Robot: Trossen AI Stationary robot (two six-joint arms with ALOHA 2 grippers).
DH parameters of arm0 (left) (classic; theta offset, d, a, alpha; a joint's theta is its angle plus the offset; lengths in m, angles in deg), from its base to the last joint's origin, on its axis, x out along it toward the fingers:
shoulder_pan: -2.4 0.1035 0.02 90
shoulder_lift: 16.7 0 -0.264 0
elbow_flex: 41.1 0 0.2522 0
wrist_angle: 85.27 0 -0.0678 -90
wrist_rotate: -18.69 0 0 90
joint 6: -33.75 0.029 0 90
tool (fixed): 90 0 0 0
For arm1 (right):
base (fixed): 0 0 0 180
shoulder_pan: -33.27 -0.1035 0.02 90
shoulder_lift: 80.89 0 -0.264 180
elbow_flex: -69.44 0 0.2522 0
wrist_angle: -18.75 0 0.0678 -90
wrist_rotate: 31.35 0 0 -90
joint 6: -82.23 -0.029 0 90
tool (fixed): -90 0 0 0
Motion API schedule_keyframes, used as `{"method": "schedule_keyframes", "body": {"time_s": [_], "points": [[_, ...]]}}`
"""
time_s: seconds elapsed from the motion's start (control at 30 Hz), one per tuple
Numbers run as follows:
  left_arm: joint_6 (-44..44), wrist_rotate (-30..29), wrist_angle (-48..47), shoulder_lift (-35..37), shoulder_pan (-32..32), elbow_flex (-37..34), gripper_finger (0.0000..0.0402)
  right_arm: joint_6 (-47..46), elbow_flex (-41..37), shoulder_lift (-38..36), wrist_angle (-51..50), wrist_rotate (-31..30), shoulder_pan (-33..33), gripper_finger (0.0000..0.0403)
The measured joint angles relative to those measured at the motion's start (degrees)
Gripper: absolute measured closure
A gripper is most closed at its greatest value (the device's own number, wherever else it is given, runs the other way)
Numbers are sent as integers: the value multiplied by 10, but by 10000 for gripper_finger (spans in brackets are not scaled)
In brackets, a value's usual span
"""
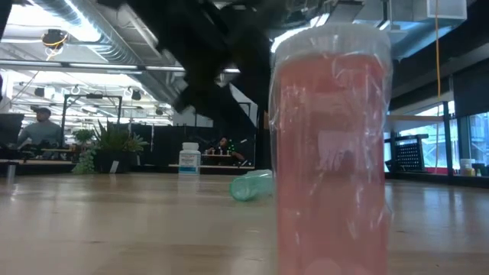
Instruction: Pick and place medicine bottles onto shelf by color
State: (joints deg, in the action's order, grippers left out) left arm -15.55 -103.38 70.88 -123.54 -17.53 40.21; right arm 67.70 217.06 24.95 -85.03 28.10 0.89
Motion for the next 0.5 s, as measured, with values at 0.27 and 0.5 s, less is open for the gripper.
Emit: {"method": "schedule_keyframes", "body": {"time_s": [0.27,0.5], "points": [[0,1,5,-16,7,8,147,-18,0,0,0,1,0,202],[-1,-4,5,-21,-6,8,147,-18,0,0,0,1,0,202]]}}
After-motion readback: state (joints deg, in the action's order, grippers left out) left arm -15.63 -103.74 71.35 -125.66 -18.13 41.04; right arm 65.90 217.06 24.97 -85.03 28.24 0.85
